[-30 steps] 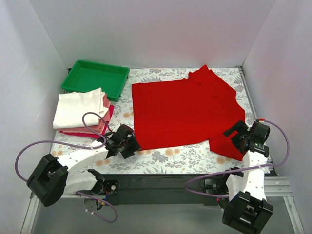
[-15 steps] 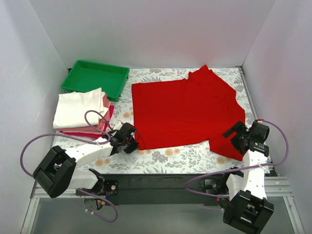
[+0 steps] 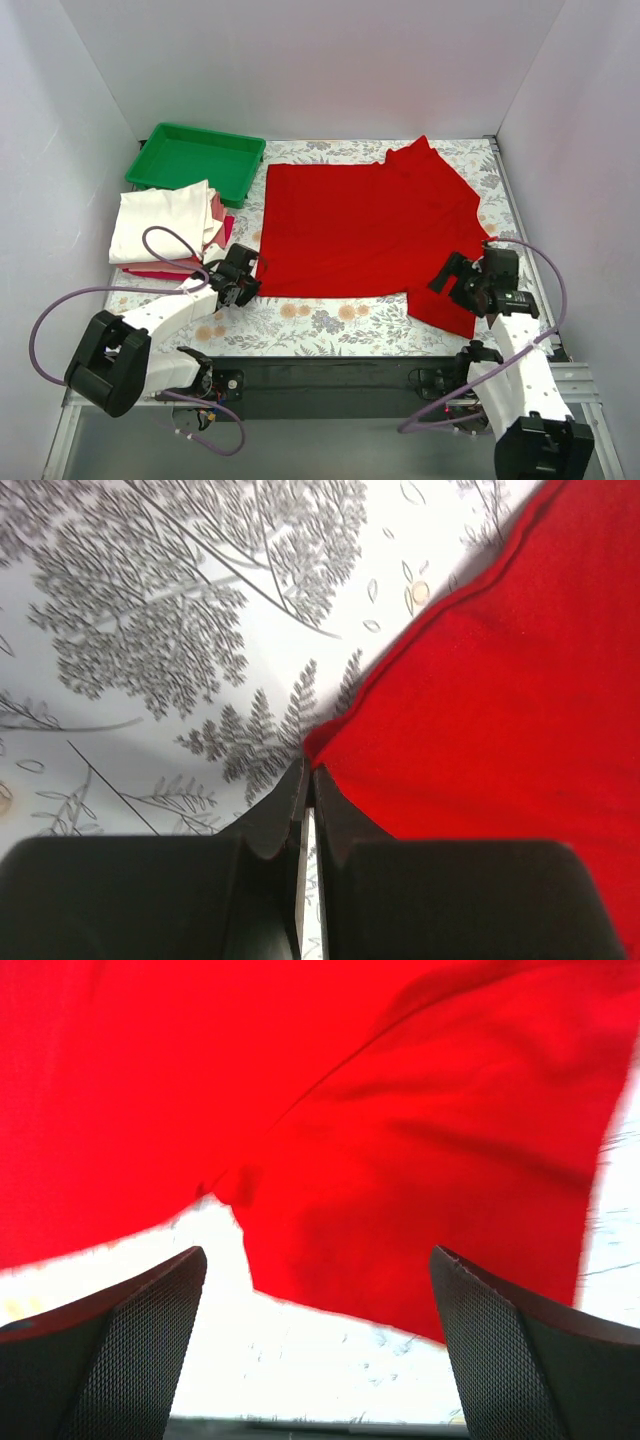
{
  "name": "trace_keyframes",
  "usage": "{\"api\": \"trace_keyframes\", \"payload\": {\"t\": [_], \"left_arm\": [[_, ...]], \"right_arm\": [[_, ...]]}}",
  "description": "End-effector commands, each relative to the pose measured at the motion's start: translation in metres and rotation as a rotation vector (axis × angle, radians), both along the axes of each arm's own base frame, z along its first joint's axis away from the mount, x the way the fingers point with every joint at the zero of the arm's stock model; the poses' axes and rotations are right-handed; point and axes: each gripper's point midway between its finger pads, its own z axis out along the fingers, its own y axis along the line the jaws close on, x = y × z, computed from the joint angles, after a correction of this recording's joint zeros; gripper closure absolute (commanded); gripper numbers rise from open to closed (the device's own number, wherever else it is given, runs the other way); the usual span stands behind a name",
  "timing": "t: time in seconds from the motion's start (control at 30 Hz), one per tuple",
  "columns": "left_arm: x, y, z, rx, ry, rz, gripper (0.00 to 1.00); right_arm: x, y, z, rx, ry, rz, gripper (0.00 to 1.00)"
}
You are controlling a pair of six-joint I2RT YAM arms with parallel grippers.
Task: Fold and stack the t-shirts
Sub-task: Flatten the tshirt out
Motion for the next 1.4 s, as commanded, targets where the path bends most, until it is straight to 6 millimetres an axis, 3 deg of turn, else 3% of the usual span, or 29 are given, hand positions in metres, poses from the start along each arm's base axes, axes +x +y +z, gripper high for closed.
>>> {"api": "trace_keyframes", "payload": {"t": [0.0, 0.13, 0.37, 0.57, 0.87, 0.97, 1.1, 1.37], "left_arm": [[0.014, 0.019, 0.006, 0.066, -0.036, 0.042, 1.00], [0.019, 0.019, 0.004, 0.067, -0.029, 0.034, 1.00], [0.020, 0.027, 0.006, 0.088, -0.043, 0.044, 1.00], [0.020, 0.027, 0.007, 0.087, -0.049, 0.033, 1.00], [0.021, 0.025, 0.011, 0.083, -0.061, 0.022, 1.00], [0.020, 0.026, 0.009, 0.085, -0.053, 0.021, 1.00], [0.020, 0.027, 0.008, 0.097, -0.046, 0.023, 1.00], [0.019, 0.029, 0.007, 0.105, -0.037, 0.029, 1.00]], "right_arm": [[-0.016, 0.034, -0.003, -0.012, 0.073, 0.087, 0.02], [-0.042, 0.051, -0.024, -0.115, 0.218, 0.141, 0.02], [-0.055, 0.043, -0.027, -0.210, 0.288, 0.142, 0.10], [-0.058, 0.025, -0.033, -0.333, 0.348, 0.160, 0.14], [-0.046, 0.021, -0.047, -0.412, 0.394, 0.187, 0.22], [-0.051, 0.031, -0.058, -0.360, 0.415, 0.231, 0.28], [-0.061, 0.040, -0.061, -0.298, 0.431, 0.275, 0.50], [-0.064, 0.050, -0.058, -0.243, 0.418, 0.318, 0.63]]}}
